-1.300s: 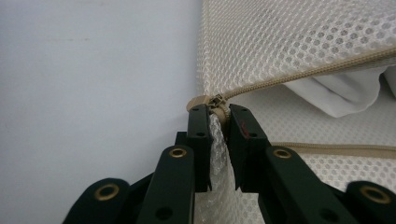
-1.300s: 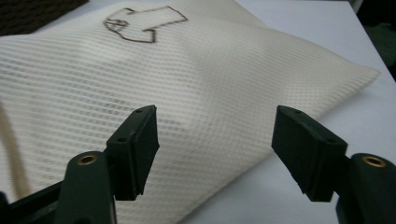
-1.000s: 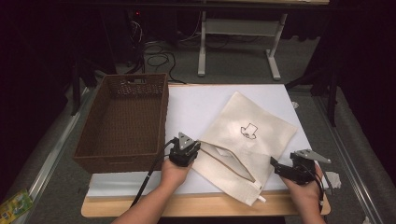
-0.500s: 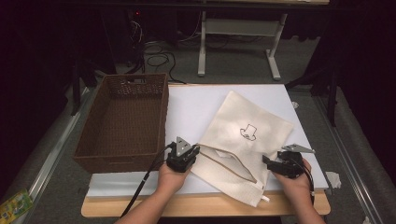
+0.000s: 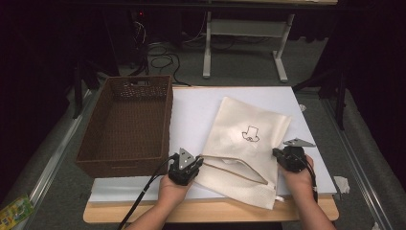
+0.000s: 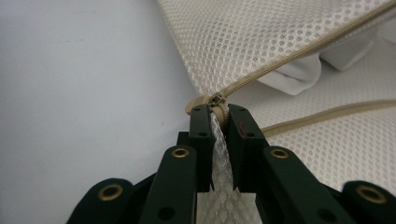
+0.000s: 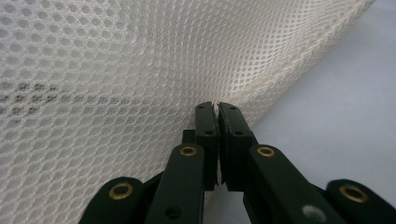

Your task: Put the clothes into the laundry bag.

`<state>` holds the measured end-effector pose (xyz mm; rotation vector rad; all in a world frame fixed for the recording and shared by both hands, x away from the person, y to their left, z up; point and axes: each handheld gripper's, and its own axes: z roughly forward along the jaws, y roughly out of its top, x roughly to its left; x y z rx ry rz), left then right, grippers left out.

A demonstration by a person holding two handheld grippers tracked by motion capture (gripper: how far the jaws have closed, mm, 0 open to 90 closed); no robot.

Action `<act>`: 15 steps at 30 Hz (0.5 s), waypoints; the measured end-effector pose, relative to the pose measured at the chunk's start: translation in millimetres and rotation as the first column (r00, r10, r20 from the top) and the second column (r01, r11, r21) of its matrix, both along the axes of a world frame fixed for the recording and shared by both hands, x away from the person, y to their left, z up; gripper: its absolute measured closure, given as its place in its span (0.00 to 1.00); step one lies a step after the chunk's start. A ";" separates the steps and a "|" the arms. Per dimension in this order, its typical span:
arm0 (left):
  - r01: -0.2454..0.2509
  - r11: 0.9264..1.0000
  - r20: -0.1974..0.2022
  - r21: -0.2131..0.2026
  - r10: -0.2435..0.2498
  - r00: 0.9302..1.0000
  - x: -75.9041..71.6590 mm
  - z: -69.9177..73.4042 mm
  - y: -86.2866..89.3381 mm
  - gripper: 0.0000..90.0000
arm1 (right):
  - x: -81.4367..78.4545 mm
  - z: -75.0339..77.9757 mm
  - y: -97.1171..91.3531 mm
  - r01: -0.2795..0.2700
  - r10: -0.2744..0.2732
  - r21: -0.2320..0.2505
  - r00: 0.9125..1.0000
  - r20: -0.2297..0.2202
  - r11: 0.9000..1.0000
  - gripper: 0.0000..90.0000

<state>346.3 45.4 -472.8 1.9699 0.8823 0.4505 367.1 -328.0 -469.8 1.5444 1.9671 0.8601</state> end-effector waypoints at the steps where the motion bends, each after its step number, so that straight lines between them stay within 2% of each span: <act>1: 0.008 1.000 -0.001 0.003 -0.008 1.000 -3.7 -0.1 -0.1 0.90 | 1.8 0.4 0.1 -0.004 0.004 -0.004 1.000 0.007 1.000 0.98; 3: 0.018 1.000 0.003 0.008 -0.018 1.000 -9.4 -0.5 -0.5 0.90 | 7.2 1.4 0.1 -0.006 0.006 -0.004 1.000 0.007 1.000 0.98; 6: 0.037 0.999 -0.002 0.016 -0.036 0.999 -19.7 -2.4 -2.0 0.90 | 15.3 3.9 2.5 -0.007 0.008 -0.032 1.000 0.029 0.999 0.98; 11: 0.063 0.998 -0.022 0.020 -0.062 0.998 -34.7 -6.9 -5.7 0.90 | 29.6 8.1 7.8 -0.028 0.030 -0.035 0.998 0.059 0.999 0.98; 15: 0.077 0.997 -0.031 0.021 -0.076 0.997 -42.9 -9.2 -7.0 0.90 | 39.2 8.4 10.2 -0.045 0.047 -0.026 0.997 0.061 0.999 0.98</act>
